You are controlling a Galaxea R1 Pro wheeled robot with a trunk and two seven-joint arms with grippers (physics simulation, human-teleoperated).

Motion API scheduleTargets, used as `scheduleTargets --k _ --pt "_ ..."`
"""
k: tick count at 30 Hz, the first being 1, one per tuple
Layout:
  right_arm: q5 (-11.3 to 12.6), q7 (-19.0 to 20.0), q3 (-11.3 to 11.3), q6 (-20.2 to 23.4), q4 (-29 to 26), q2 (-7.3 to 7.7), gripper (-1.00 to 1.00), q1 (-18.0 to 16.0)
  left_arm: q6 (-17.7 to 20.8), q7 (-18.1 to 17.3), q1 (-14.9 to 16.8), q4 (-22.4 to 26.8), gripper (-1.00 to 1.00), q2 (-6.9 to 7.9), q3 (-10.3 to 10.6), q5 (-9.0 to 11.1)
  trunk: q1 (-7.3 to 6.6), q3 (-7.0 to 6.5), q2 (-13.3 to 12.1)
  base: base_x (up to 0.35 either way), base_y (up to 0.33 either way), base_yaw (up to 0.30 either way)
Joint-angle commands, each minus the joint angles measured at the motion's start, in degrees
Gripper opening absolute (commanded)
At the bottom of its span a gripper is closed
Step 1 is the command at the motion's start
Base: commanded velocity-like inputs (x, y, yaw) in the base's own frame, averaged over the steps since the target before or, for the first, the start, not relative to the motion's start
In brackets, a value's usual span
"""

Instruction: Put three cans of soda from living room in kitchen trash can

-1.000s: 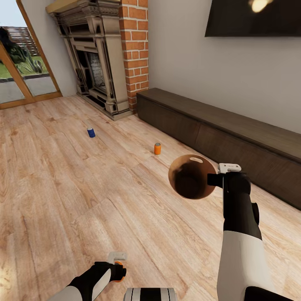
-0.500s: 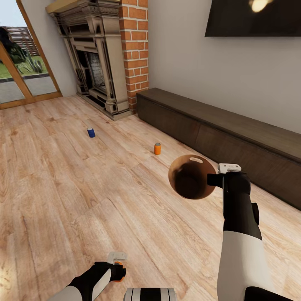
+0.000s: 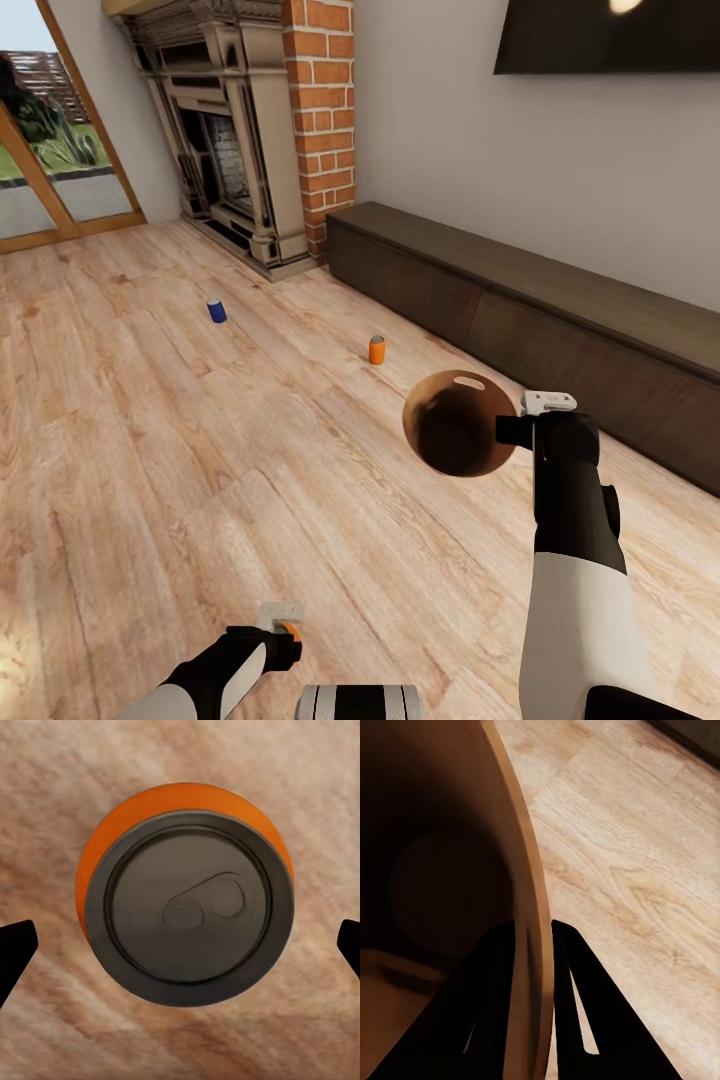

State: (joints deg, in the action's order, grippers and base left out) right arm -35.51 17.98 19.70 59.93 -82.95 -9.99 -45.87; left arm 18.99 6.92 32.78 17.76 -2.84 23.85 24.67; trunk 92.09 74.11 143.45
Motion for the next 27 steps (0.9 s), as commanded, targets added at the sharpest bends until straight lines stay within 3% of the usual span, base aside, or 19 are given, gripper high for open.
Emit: scheduleTargets --k 1,27 --pt "0.7 0.3 -0.01 0.07 -0.02 0.0 -1.0 -0.02 0.0 0.0 0.0 0.02 1.0 -0.01 0.01 0.0 -0.01 -0.01 0.0 0.0 0.0 0.0" --pt "0.7 0.3 -0.1 0.07 0.01 0.0 -1.0 -0.01 -1.43 0.25 0.09 0.07 1.0 -0.01 -0.08 -0.22 -0.01 -0.01 0.0 0.0 0.0 0.0"
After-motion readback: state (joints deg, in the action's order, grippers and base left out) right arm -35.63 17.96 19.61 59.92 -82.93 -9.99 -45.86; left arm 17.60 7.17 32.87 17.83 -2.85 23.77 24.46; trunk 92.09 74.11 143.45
